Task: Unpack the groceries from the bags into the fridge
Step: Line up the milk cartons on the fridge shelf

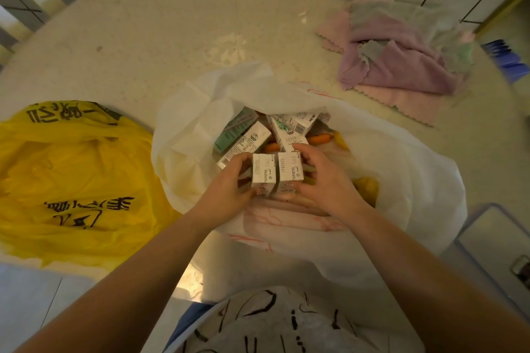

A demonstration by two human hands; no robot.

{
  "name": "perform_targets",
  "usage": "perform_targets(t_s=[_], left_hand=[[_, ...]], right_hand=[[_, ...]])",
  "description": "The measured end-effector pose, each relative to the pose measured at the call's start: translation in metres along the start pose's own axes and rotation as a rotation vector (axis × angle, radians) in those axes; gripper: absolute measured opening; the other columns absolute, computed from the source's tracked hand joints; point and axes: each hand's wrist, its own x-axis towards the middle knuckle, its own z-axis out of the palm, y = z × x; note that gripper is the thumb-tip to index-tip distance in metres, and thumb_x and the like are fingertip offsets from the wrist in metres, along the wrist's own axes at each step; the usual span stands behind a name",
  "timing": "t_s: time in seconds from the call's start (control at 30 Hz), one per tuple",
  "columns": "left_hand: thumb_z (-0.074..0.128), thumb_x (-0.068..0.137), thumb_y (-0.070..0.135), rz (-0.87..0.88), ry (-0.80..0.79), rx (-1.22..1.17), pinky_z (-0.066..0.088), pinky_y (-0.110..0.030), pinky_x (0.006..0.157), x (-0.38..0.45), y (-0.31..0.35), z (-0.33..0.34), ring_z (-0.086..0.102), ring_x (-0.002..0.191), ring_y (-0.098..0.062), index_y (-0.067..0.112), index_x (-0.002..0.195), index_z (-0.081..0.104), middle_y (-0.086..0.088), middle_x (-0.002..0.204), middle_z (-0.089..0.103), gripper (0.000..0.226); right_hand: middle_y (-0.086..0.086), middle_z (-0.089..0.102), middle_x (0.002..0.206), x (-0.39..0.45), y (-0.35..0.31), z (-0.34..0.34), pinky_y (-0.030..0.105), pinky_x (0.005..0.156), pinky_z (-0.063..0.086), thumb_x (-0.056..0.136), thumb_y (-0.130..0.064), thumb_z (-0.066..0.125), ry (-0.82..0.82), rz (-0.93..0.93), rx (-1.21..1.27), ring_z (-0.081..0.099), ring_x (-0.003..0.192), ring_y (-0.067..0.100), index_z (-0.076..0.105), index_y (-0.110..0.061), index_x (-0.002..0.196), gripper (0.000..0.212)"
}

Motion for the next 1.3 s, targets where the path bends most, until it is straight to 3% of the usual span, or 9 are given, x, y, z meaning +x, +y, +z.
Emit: perform_targets(t_s=[0.23,0.37,0.53,0.7,0.77,0.93,1.07,1.2,1.3], left_hand=[[0.07,0.082,0.013,0.007,0.062,0.065,0.038,0.002,0.077,-0.001,0.006,0.002,0.046,0.108,0.002,0.02,0.132,0.042,0.014,0.12,0.047,0.058],[0.071,0.081,0.013,0.046,0.122,0.069,0.041,-0.007,0.088,-0.008,0.017,-0.006,0.046,0.112,0.005,0.026,0.13,0.042,0.013,0.125,0.05,0.058],[0.073,0.078,0.007,0.078,0.378,-0.101,0.045,-0.005,0.08,-0.036,0.051,-0.037,0.049,0.101,0.022,0.037,0.119,0.041,0.03,0.108,0.051,0.06],[0.067,0.081,0.002,0.121,0.613,-0.166,0.048,-0.008,0.074,-0.09,0.063,-0.073,0.049,0.106,0.019,0.038,0.121,0.043,0.029,0.112,0.052,0.059],[0.066,0.082,0.002,0.12,0.678,-0.133,0.046,-0.005,0.07,-0.118,0.061,-0.086,0.048,0.104,0.023,0.035,0.125,0.042,0.03,0.112,0.051,0.058],[0.065,0.083,0.004,0.114,0.843,-0.145,0.05,-0.011,0.077,-0.198,0.035,-0.118,0.053,0.113,0.007,0.034,0.127,0.044,0.021,0.119,0.055,0.057],[0.062,0.084,0.0,0.104,0.983,-0.177,0.046,-0.006,0.076,-0.278,0.008,-0.144,0.053,0.107,0.014,0.041,0.123,0.043,0.025,0.116,0.056,0.06],[0.062,0.085,0.004,0.046,1.104,-0.131,0.042,0.001,0.07,-0.371,-0.028,-0.176,0.049,0.097,0.026,0.036,0.129,0.043,0.032,0.11,0.053,0.058],[0.063,0.085,0.007,-0.005,1.147,-0.075,0.043,-0.003,0.076,-0.44,-0.054,-0.206,0.051,0.104,0.016,0.036,0.133,0.042,0.027,0.116,0.054,0.06]], right_hand=[[-0.009,0.05,0.137,0.0,-0.001,0.005,0.021,0.09,0.041,0.078,-0.023,0.074,0.007,-0.011,-0.068,0.046,0.125,0.008,0.039,-0.028,0.134,0.066],[-0.009,0.053,0.133,-0.001,-0.011,-0.001,0.027,0.099,0.043,0.077,-0.02,0.075,0.065,-0.089,-0.014,0.044,0.118,-0.002,0.044,-0.029,0.132,0.065],[-0.009,0.054,0.129,-0.001,-0.05,-0.013,0.038,0.1,0.046,0.079,-0.014,0.073,0.094,-0.277,0.191,0.05,0.119,0.002,0.035,-0.054,0.128,0.074],[-0.014,0.053,0.116,-0.002,-0.108,0.0,0.024,0.097,0.046,0.08,-0.008,0.071,0.007,-0.443,0.191,0.052,0.111,-0.001,0.03,-0.043,0.133,0.076],[-0.011,0.052,0.118,-0.007,-0.133,0.015,0.025,0.096,0.046,0.081,-0.01,0.07,-0.05,-0.513,0.153,0.05,0.112,-0.001,0.028,-0.043,0.134,0.075],[-0.023,0.047,0.112,-0.032,-0.189,0.068,0.023,0.095,0.043,0.083,-0.018,0.068,-0.205,-0.677,0.106,0.044,0.108,-0.017,0.027,-0.043,0.133,0.069],[-0.023,0.047,0.111,-0.066,-0.236,0.13,0.027,0.095,0.046,0.083,-0.018,0.067,-0.296,-0.779,0.055,0.046,0.108,-0.014,0.027,-0.047,0.129,0.068],[-0.025,0.046,0.116,-0.115,-0.286,0.209,0.032,0.096,0.048,0.084,-0.016,0.066,-0.373,-0.864,0.073,0.047,0.112,-0.008,0.034,-0.029,0.142,0.068],[-0.021,0.048,0.122,-0.151,-0.326,0.27,0.033,0.096,0.048,0.084,-0.021,0.065,-0.413,-0.939,0.083,0.046,0.115,-0.006,0.035,-0.027,0.143,0.067]])
